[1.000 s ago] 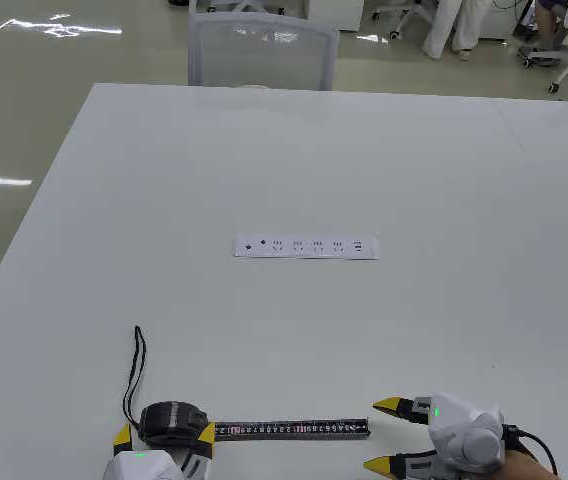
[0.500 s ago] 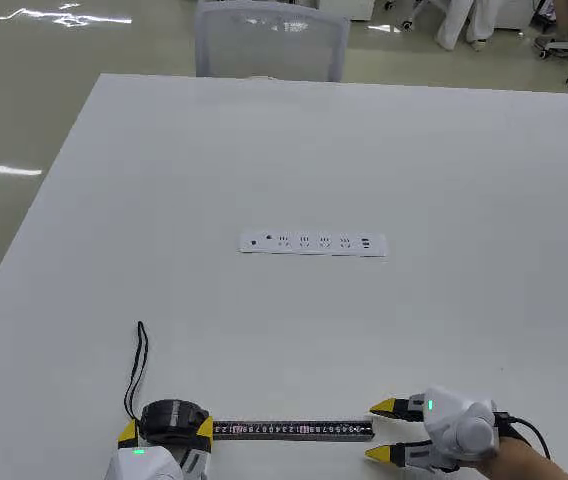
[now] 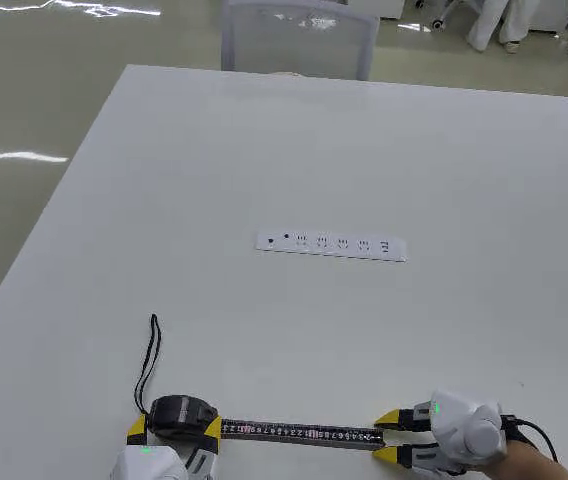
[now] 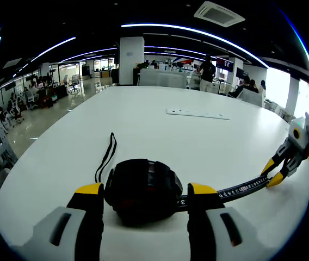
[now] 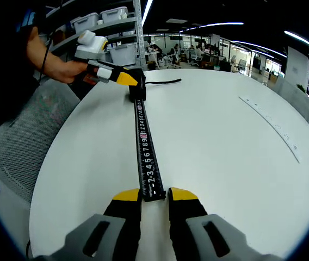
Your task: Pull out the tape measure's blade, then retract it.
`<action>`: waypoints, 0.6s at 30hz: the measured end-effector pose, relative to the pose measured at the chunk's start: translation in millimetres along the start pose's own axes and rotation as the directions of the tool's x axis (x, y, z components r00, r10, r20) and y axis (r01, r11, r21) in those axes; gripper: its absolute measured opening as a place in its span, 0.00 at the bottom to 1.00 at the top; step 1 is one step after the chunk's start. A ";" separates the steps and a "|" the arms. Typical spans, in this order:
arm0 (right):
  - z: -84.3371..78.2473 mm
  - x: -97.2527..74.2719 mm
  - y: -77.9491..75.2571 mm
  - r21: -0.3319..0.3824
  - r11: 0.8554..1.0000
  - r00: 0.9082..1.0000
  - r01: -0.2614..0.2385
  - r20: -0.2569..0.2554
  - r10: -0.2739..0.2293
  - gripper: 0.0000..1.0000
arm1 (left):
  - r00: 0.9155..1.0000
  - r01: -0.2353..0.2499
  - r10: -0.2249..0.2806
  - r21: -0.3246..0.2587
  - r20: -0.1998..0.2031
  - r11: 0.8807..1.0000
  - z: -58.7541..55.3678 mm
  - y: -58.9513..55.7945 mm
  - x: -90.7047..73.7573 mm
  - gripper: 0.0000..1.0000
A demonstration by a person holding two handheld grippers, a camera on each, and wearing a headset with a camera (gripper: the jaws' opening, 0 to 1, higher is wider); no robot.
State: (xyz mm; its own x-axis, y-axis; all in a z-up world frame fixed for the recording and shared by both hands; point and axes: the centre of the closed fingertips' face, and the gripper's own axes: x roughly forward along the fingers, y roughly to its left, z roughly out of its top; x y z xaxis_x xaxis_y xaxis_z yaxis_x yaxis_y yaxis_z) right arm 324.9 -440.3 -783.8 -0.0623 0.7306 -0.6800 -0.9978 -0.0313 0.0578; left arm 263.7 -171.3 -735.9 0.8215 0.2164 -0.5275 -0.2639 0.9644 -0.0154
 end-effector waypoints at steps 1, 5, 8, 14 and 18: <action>-0.1 -0.4 0.1 -0.002 1.000 1.000 -0.004 0.001 0.004 0.16 | 1.000 -0.001 0.001 0.000 0.000 1.000 0.0 0.0 0.0 0.59; -1.5 -0.6 0.7 -0.005 1.000 1.000 -0.011 0.014 0.011 0.15 | 1.000 -0.006 0.006 -0.008 0.002 1.000 0.6 0.4 0.6 0.59; -0.3 -1.1 1.0 -0.017 1.000 1.000 -0.012 0.013 0.012 0.14 | 1.000 -0.010 0.010 -0.009 0.003 1.000 0.1 0.1 1.4 0.60; 0.4 -0.9 1.0 -0.026 1.000 1.000 -0.011 0.006 0.011 0.13 | 1.000 -0.021 0.022 -0.021 0.006 1.000 0.7 1.1 1.4 0.60; 0.7 -0.4 1.2 -0.024 1.000 1.000 -0.010 0.004 0.010 0.13 | 1.000 -0.030 0.030 -0.033 0.003 0.999 0.2 2.2 3.3 0.59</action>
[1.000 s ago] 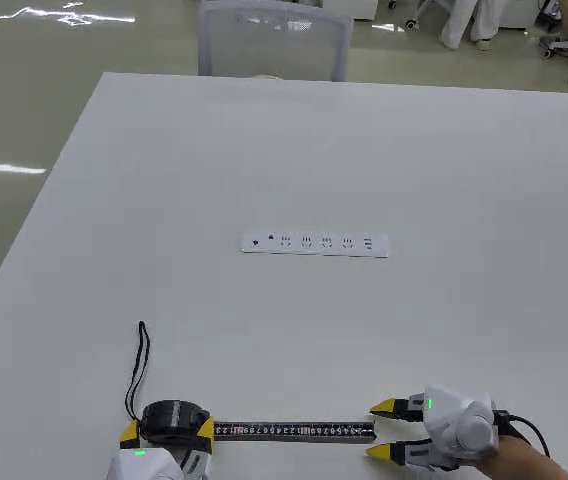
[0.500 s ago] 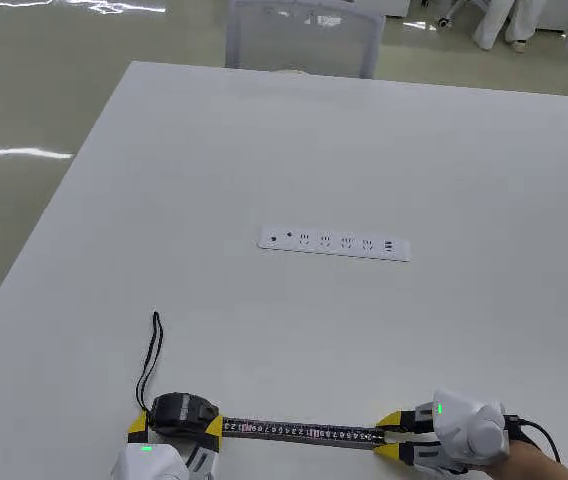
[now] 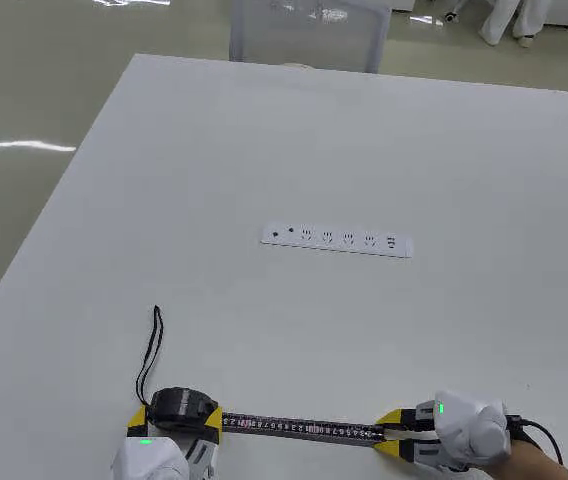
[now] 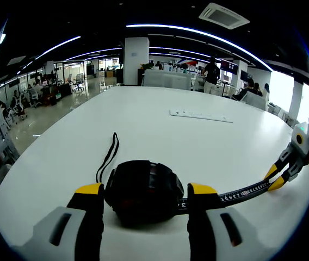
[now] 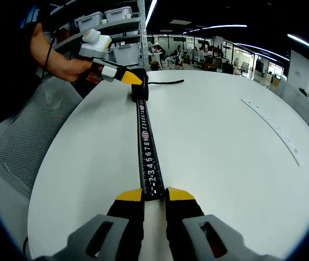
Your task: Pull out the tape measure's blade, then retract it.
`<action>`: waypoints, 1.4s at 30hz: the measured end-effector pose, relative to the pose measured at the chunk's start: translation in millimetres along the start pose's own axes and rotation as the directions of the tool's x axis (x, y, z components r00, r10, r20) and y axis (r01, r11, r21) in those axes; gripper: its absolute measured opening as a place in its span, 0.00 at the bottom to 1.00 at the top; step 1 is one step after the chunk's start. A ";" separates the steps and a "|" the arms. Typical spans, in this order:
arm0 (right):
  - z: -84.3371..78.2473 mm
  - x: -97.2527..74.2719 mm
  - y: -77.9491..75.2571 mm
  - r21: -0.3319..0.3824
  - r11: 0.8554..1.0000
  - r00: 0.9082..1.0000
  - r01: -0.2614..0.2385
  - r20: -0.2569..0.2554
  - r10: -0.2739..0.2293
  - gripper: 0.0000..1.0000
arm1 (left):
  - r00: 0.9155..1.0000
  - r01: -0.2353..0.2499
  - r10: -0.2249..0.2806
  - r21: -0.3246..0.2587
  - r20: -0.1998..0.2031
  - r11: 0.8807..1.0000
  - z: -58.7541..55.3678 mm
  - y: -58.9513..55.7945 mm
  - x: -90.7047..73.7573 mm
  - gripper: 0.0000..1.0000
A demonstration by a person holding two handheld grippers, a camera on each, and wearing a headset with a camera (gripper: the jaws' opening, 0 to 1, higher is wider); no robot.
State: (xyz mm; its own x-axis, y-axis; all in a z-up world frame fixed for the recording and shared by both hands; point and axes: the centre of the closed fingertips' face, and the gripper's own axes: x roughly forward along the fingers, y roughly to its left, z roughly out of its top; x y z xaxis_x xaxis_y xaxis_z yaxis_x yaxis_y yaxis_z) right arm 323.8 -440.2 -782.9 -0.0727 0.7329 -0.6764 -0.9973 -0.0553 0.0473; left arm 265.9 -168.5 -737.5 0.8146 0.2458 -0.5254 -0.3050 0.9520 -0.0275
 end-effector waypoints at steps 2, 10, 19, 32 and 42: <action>-0.6 0.3 -0.6 0.002 1.000 1.000 0.001 0.000 -0.001 0.13 | 1.000 -0.005 0.005 0.002 -0.008 1.000 -1.3 -0.8 2.6 0.61; -0.4 0.3 -0.4 -0.009 1.000 1.000 0.006 -0.005 -0.006 0.13 | 0.999 -0.037 0.037 -0.026 -0.026 0.999 -2.0 2.9 8.4 0.60; -1.8 0.1 1.0 -0.011 1.000 1.000 0.005 -0.011 -0.005 0.13 | 0.997 -0.050 0.050 -0.004 -0.052 0.999 -3.4 2.4 9.6 0.59; -0.6 -1.6 3.0 -0.008 1.000 1.000 0.008 -0.011 -0.009 0.13 | 0.997 -0.016 0.017 0.015 -0.069 1.000 -4.5 2.8 8.7 0.55; -0.8 -2.0 5.4 -0.005 1.000 1.000 0.010 -0.009 -0.010 0.13 | 0.998 -0.003 0.004 0.024 -0.065 1.000 -4.4 2.5 9.0 0.56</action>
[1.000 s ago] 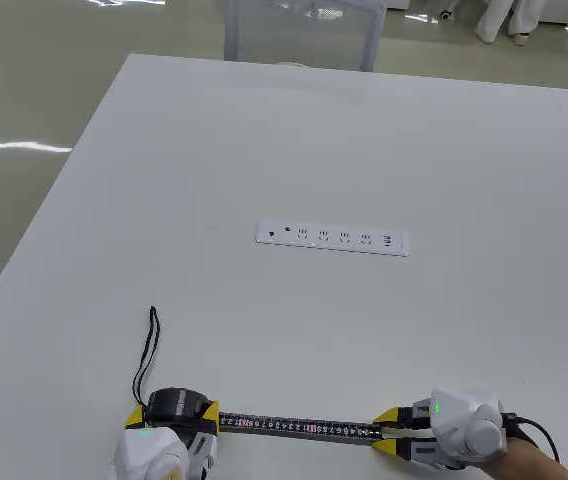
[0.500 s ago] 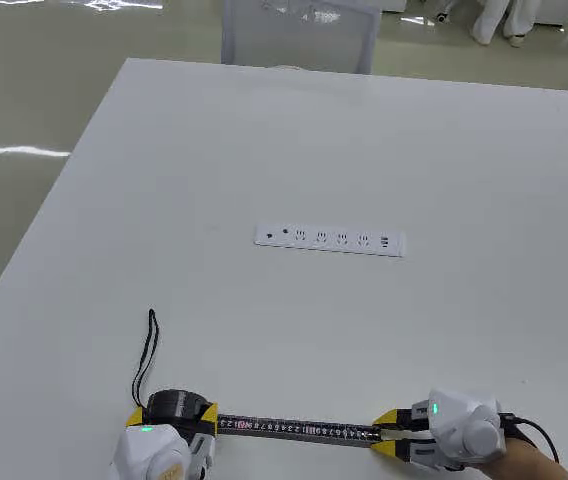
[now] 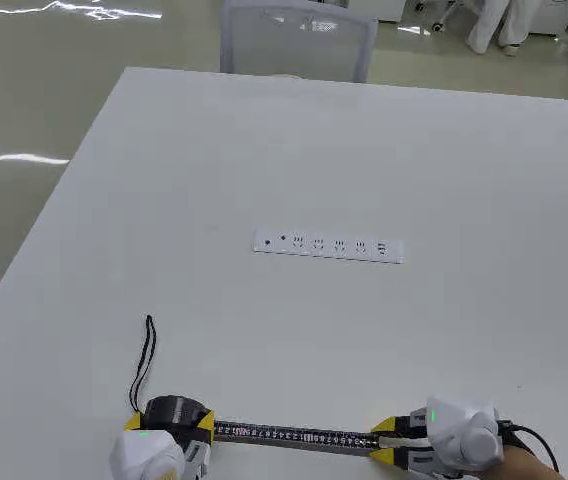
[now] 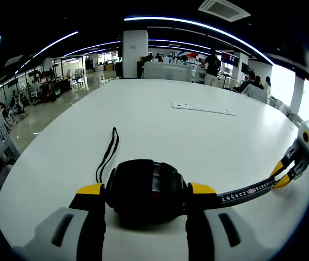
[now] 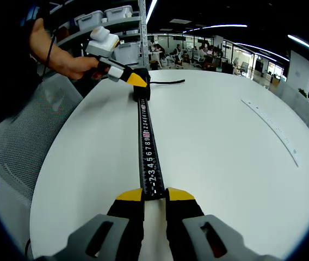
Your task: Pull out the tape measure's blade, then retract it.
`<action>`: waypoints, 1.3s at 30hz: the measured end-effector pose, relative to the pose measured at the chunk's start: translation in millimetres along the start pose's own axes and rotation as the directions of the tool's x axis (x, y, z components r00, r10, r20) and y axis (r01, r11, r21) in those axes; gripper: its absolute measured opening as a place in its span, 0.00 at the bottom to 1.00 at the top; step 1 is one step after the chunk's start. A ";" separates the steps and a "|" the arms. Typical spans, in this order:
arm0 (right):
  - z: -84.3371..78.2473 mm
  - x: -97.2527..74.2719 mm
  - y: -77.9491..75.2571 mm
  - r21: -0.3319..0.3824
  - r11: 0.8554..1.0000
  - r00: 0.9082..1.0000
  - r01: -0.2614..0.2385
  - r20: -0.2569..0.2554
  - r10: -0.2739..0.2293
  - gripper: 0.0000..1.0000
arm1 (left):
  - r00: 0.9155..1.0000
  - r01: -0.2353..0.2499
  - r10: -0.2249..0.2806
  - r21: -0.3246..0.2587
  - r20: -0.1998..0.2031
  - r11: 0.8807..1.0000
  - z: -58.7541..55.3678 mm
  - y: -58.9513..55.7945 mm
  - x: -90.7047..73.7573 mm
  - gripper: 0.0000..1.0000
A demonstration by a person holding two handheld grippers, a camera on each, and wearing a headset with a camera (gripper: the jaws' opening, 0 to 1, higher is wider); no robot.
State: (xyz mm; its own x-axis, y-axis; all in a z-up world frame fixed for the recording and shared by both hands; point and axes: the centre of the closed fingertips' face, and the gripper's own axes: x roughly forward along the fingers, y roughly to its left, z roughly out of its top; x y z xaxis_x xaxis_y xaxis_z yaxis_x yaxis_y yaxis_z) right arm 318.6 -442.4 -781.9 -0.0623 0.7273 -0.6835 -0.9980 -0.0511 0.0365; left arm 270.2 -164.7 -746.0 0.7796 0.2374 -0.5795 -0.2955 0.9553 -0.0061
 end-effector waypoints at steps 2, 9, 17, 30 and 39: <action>1.7 0.7 0.4 0.004 1.000 1.000 0.000 0.006 0.000 0.13 | 1.000 -0.003 0.003 -0.006 0.006 1.000 0.9 -0.3 -0.1 0.58; 4.3 0.2 0.5 -0.003 1.000 1.000 0.006 0.003 -0.006 0.13 | 1.000 -0.023 0.024 0.090 -0.012 0.996 0.9 -2.3 3.5 0.62; 4.9 -0.4 -0.3 -0.007 1.000 1.000 0.015 0.004 -0.015 0.13 | 0.999 -0.037 0.039 0.083 -0.020 0.996 -1.0 -1.4 7.2 0.64; 8.6 1.0 0.8 -0.010 1.000 1.000 0.015 0.011 -0.015 0.13 | 0.999 -0.032 0.033 0.068 -0.023 0.997 -0.9 -0.9 6.0 0.60; 12.4 3.8 1.9 -0.015 1.000 1.000 0.010 0.011 -0.009 0.13 | 0.999 -0.023 0.025 0.068 -0.024 0.997 -1.7 -0.8 6.2 0.60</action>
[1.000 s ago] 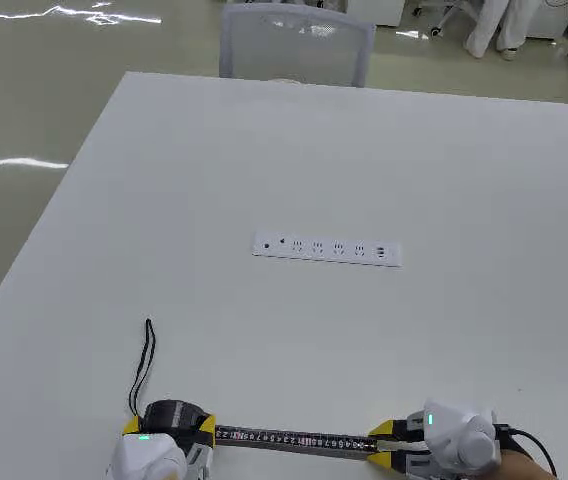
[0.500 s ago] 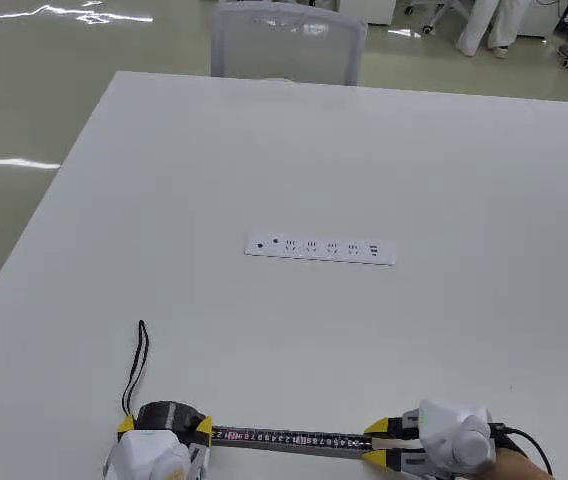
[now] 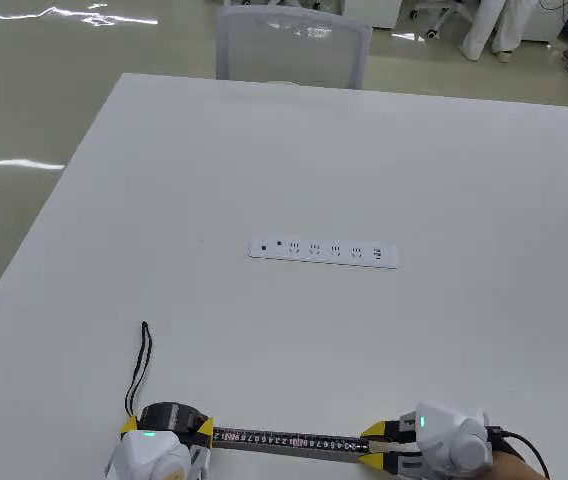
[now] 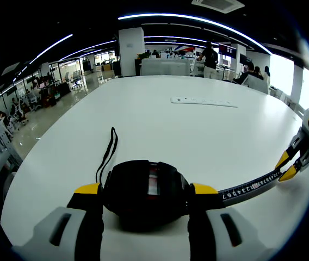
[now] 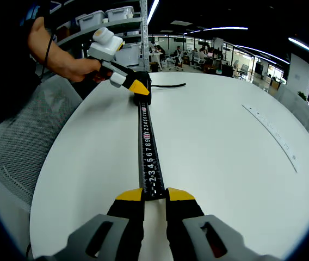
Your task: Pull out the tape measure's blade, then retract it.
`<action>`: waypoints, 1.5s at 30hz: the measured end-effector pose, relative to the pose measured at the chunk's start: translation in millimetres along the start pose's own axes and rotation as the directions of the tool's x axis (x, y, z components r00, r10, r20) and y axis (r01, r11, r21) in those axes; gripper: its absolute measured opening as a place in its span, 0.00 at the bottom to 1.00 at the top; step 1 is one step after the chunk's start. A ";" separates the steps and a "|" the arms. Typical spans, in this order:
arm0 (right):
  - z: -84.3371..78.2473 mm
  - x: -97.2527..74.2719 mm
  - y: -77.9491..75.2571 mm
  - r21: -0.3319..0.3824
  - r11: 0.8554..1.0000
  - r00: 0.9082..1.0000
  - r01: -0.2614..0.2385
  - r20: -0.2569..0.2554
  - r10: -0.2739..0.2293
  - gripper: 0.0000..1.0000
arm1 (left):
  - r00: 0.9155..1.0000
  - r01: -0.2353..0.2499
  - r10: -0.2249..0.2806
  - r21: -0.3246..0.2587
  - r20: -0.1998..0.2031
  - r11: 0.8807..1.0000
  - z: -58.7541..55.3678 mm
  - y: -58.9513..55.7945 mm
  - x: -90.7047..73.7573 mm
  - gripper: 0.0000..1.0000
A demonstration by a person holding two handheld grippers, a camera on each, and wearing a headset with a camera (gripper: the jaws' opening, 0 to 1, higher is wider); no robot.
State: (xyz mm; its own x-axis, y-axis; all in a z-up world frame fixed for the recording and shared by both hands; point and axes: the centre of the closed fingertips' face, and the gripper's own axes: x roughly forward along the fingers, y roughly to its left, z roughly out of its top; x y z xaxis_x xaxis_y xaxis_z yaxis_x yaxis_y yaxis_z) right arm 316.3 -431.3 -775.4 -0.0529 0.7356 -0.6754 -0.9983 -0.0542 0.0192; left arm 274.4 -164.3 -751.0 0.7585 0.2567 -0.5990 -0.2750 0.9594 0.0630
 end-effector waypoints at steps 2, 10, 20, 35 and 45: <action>0.7 -0.2 0.1 0.000 1.000 1.000 0.001 0.000 -0.001 0.13 | 1.000 0.004 -0.004 -0.005 0.002 1.000 -0.1 0.8 0.0 0.60; 2.4 0.3 0.1 -0.001 1.000 1.000 0.006 -0.002 -0.006 0.13 | 1.000 0.014 -0.014 -0.009 -0.003 1.000 1.1 1.0 -0.4 0.60; 2.3 1.1 -0.5 -0.002 1.000 1.000 0.007 -0.005 -0.007 0.13 | 1.000 0.021 -0.021 -0.016 -0.001 1.000 1.6 1.7 -0.3 0.59; 6.7 5.6 0.5 -0.007 1.000 1.000 -0.001 -0.006 0.000 0.13 | 1.000 0.024 -0.023 -0.021 0.009 0.999 2.3 2.0 -0.7 0.59; 12.1 10.2 0.4 -0.011 1.000 1.000 -0.002 -0.003 0.002 0.13 | 1.000 0.028 -0.028 -0.029 0.005 0.999 1.3 2.6 -0.6 0.59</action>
State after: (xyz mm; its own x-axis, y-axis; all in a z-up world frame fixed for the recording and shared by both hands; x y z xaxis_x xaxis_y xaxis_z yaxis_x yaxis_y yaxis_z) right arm 315.1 -415.7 -773.4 -0.0551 0.7335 -0.6774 -0.9979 -0.0631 0.0128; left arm 274.0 -161.8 -749.4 0.7687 0.2307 -0.5965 -0.2709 0.9623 0.0230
